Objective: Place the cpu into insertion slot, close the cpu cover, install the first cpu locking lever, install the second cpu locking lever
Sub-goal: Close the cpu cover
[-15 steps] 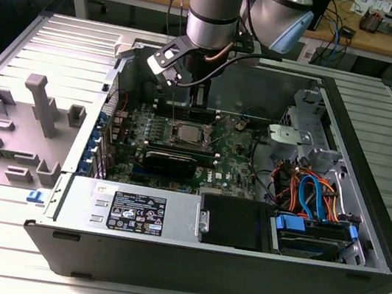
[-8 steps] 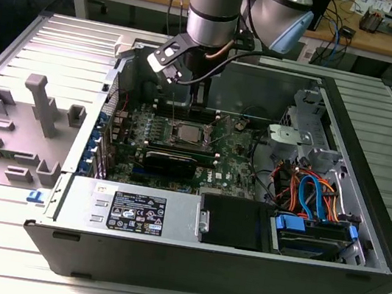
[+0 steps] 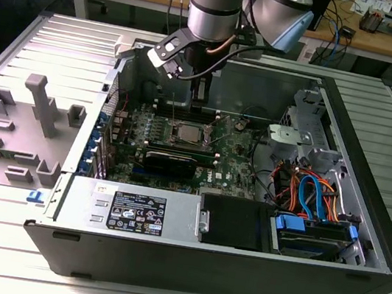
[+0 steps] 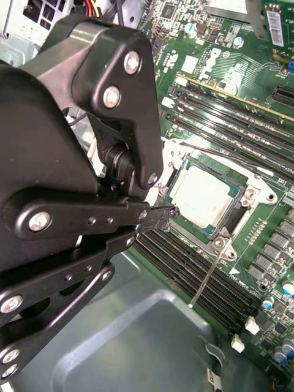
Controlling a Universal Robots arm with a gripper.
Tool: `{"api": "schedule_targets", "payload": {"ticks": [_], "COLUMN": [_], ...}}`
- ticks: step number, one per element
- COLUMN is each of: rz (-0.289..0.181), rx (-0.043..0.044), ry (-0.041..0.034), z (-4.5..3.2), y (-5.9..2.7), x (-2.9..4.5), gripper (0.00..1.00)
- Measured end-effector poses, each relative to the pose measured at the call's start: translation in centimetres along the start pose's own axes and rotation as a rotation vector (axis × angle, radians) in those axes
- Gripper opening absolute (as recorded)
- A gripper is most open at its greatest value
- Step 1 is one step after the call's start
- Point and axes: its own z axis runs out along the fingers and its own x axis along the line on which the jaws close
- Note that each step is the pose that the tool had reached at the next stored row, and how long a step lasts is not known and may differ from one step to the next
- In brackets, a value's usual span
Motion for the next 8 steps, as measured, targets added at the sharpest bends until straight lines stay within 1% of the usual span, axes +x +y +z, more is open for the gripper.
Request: {"api": "schedule_targets", "payload": {"ticks": [3,8], "rz": [0.0,0.0], "rx": [-0.0001,-0.0002], "ry": [0.0001,0.0002], "z": [0.02,0.05], "y": [0.31,1.27], "x": [-0.01,-0.05], "gripper": [0.11,0.11]}}
